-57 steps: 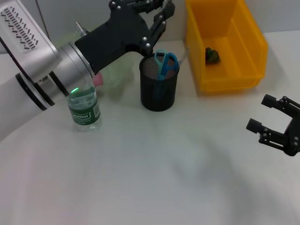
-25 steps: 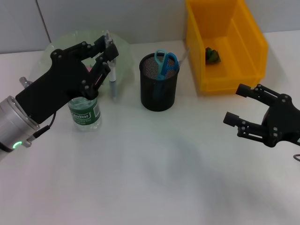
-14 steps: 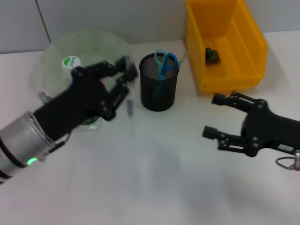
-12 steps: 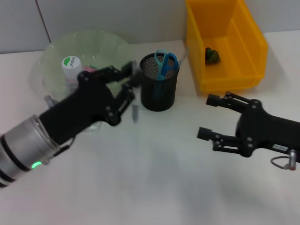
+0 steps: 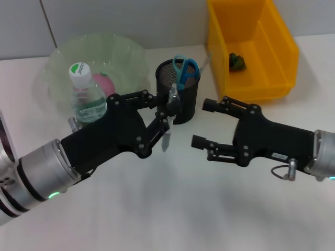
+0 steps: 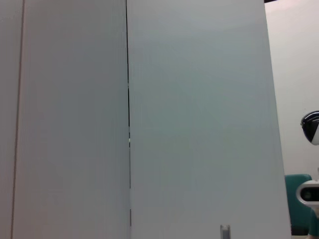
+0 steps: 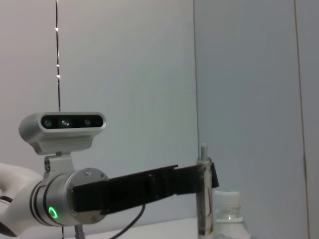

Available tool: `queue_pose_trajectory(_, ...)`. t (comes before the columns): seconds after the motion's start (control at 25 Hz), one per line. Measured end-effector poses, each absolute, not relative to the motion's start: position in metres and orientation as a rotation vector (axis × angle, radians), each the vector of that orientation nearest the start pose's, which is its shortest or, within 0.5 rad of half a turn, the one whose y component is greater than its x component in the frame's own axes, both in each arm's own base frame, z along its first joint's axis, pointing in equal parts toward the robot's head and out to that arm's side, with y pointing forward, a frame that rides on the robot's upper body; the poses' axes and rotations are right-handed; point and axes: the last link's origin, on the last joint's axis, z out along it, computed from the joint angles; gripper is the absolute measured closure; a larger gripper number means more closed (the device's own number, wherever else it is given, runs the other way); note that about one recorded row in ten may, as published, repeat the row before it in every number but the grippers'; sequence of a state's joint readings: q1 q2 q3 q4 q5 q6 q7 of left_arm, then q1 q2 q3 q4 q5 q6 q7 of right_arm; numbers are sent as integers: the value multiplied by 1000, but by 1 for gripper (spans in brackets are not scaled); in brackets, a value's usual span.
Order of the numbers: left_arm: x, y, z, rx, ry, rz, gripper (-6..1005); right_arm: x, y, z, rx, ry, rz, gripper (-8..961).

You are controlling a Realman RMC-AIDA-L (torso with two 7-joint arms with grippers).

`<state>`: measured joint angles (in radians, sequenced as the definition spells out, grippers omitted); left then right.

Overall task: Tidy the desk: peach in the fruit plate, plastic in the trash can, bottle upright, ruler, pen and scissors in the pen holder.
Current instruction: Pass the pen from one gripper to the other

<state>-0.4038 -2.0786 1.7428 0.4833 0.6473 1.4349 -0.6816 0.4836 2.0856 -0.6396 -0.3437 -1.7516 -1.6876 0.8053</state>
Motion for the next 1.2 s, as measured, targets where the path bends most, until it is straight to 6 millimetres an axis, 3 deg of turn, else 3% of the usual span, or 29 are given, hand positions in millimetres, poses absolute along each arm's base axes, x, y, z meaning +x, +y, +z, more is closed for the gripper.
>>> queue_pose_trajectory(0.64, -195, 292, -68, -2465, -108, -1256, 797, 245, 305, -43, -2612, 202, 1027, 149)
queue_pose_trajectory(0.84, -195, 292, -70, -2472, -113, -1250, 797, 244, 307, -45, -2613, 209, 1023, 317)
queue_pose_trajectory(1.2, -193, 293, -72, -2486, -107, -1244, 797, 241, 308, -46, -2618, 201, 1032, 433)
